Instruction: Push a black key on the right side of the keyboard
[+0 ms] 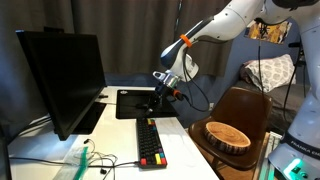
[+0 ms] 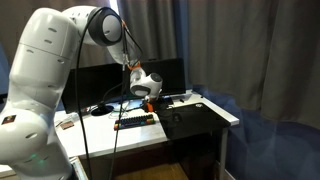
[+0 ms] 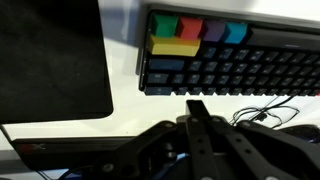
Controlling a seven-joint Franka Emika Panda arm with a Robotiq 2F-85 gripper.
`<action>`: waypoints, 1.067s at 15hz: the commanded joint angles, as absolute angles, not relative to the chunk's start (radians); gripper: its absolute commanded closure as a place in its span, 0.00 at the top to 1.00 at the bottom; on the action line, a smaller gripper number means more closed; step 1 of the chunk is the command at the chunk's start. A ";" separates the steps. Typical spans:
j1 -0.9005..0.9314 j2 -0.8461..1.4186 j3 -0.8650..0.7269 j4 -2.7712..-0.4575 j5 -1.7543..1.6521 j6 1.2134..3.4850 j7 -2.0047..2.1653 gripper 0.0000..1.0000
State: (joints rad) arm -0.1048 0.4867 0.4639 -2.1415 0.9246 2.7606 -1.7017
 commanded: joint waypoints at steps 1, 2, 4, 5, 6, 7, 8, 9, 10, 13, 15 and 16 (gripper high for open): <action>-0.137 0.543 0.500 -2.108 1.004 2.779 -1.810 0.00; -0.138 0.552 0.501 -2.102 1.017 2.778 -1.826 0.00; -0.145 0.570 0.507 -2.093 1.037 2.785 -1.852 0.00; -0.149 0.578 0.510 -2.087 1.044 2.789 -1.864 0.00; -0.153 0.586 0.512 -2.082 1.053 2.790 -1.876 0.00; -0.155 0.595 0.514 -2.075 1.063 2.795 -1.887 0.00; -0.159 0.605 0.519 -2.067 1.078 2.802 -1.898 0.00; -0.158 0.613 0.520 -2.061 1.082 2.810 -1.906 0.00; -0.158 0.622 0.522 -2.054 1.091 2.820 -1.911 0.00; -0.156 0.648 0.527 -2.033 1.112 2.855 -1.930 0.00; -0.154 0.664 0.531 -2.023 1.116 2.871 -1.933 0.00; -0.150 0.670 0.528 -2.020 1.114 2.877 -1.931 0.00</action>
